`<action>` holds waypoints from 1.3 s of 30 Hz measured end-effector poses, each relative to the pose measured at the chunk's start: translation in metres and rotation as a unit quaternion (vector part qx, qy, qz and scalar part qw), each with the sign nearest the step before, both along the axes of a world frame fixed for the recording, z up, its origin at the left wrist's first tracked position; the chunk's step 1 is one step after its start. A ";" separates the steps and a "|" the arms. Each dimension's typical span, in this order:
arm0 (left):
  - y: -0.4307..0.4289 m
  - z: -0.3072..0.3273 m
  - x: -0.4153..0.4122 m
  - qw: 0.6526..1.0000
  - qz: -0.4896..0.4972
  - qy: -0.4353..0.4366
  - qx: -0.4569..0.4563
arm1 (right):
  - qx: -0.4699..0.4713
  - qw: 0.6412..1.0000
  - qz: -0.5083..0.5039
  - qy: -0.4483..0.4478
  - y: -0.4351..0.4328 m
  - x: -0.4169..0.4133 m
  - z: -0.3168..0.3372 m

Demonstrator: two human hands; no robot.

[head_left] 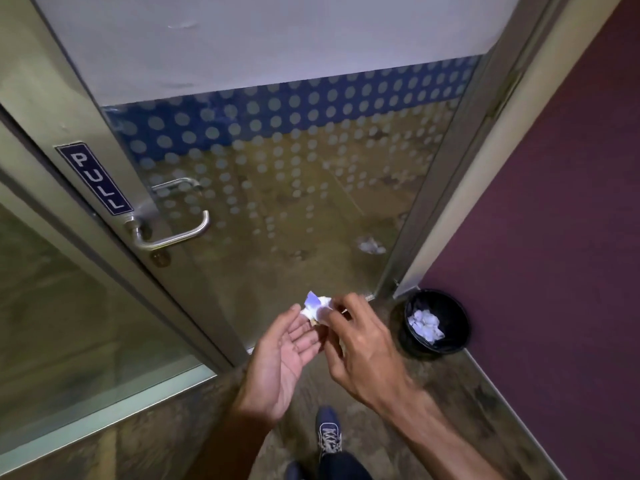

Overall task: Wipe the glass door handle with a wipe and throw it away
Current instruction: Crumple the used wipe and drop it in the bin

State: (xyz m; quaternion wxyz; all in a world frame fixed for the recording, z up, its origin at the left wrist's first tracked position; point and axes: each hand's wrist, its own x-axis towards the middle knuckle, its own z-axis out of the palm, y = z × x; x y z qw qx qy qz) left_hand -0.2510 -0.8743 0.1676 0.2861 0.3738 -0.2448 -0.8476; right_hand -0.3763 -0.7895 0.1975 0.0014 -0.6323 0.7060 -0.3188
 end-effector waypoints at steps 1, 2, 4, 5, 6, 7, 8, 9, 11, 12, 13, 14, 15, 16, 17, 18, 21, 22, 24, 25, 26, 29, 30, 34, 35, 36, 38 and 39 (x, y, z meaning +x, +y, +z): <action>0.002 0.002 -0.003 1.000 -0.009 0.007 0.004 | 0.015 1.000 0.010 0.006 0.006 0.000 0.001; 0.003 0.003 -0.005 1.000 -0.020 0.008 0.002 | 0.026 0.999 0.019 0.004 0.010 -0.002 0.002; 0.004 0.005 -0.011 0.999 -0.042 -0.009 -0.005 | 0.027 0.999 0.024 -0.015 0.016 -0.010 0.002; 0.005 0.005 -0.014 0.998 -0.051 -0.022 -0.008 | 0.024 0.999 0.021 -0.027 0.018 -0.016 0.002; 0.006 0.004 -0.017 0.998 -0.059 -0.035 -0.014 | 0.022 0.999 0.016 -0.037 0.019 -0.023 0.001; 0.007 0.005 -0.021 0.996 -0.070 -0.045 -0.017 | 0.024 0.999 0.012 -0.044 0.021 -0.030 0.001; 0.008 0.004 -0.026 0.995 -0.085 -0.052 -0.023 | 0.027 0.998 0.011 -0.047 0.022 -0.038 0.001; 0.009 0.005 -0.032 0.993 -0.098 -0.057 -0.026 | 0.031 0.999 0.014 -0.043 0.024 -0.046 0.000; 0.011 0.006 -0.046 0.991 -0.118 -0.065 -0.022 | 0.046 0.998 0.026 -0.017 0.027 -0.064 -0.004; 0.012 0.005 -0.054 0.990 -0.126 -0.066 -0.010 | 0.056 0.998 0.031 0.006 0.029 -0.074 -0.006; 0.012 0.004 -0.063 0.989 -0.129 -0.067 0.009 | 0.065 0.997 0.035 0.037 0.031 -0.084 -0.009; 0.013 0.001 -0.073 0.988 -0.130 -0.073 0.030 | 0.076 0.994 0.038 0.063 0.034 -0.095 -0.011; 0.013 -0.002 -0.083 0.987 -0.132 -0.083 0.048 | 0.086 0.993 0.041 0.073 0.037 -0.107 -0.015; 0.014 -0.006 -0.094 0.984 -0.139 -0.089 0.060 | 0.094 0.992 0.043 0.069 0.040 -0.119 -0.018; 0.014 -0.009 -0.107 0.983 -0.146 -0.089 0.072 | 0.097 0.993 0.044 0.058 0.044 -0.132 -0.022; 0.016 -0.012 -0.122 0.981 -0.154 -0.082 0.082 | 0.096 0.993 0.045 0.047 0.049 -0.146 -0.026; 0.027 -0.015 -0.168 0.976 -0.195 -0.078 0.063 | 0.079 0.996 0.037 0.025 0.059 -0.191 -0.036; 0.033 -0.016 -0.183 0.974 -0.206 -0.085 0.041 | 0.073 0.997 0.032 0.016 0.061 -0.206 -0.039; 0.044 -0.022 -0.214 0.969 -0.219 -0.111 -0.021 | 0.065 0.998 0.006 -0.004 0.065 -0.239 -0.046; 0.049 -0.025 -0.233 0.963 -0.232 -0.123 -0.054 | 0.063 0.998 -0.016 -0.017 0.066 -0.255 -0.051; 0.053 -0.028 -0.251 0.956 -0.244 -0.135 -0.087 | 0.063 0.997 -0.039 -0.033 0.067 -0.272 -0.057; 0.058 -0.047 -0.306 0.925 -0.258 -0.189 -0.204 | 0.056 0.990 -0.086 -0.095 0.070 -0.320 -0.080; 0.057 -0.057 -0.321 0.898 -0.261 -0.226 -0.272 | 0.056 0.989 -0.096 -0.098 0.070 -0.336 -0.089; 0.048 -0.117 -0.372 0.713 -0.333 -0.358 -0.502 | 0.029 0.989 -0.106 -0.100 0.067 -0.396 -0.133; 0.044 -0.133 -0.385 0.658 -0.353 -0.388 -0.540 | 0.028 0.989 -0.102 -0.100 0.067 -0.411 -0.147; 0.038 -0.150 -0.398 0.611 -0.373 -0.407 -0.567 | 0.040 0.989 -0.103 -0.097 0.065 -0.426 -0.161; 0.031 -0.177 -0.423 0.559 -0.393 -0.418 -0.599 | 0.095 0.983 -0.130 -0.086 0.062 -0.452 -0.188; 0.028 -0.190 -0.433 0.538 -0.398 -0.419 -0.614 | 0.109 0.980 -0.143 -0.083 0.060 -0.462 -0.200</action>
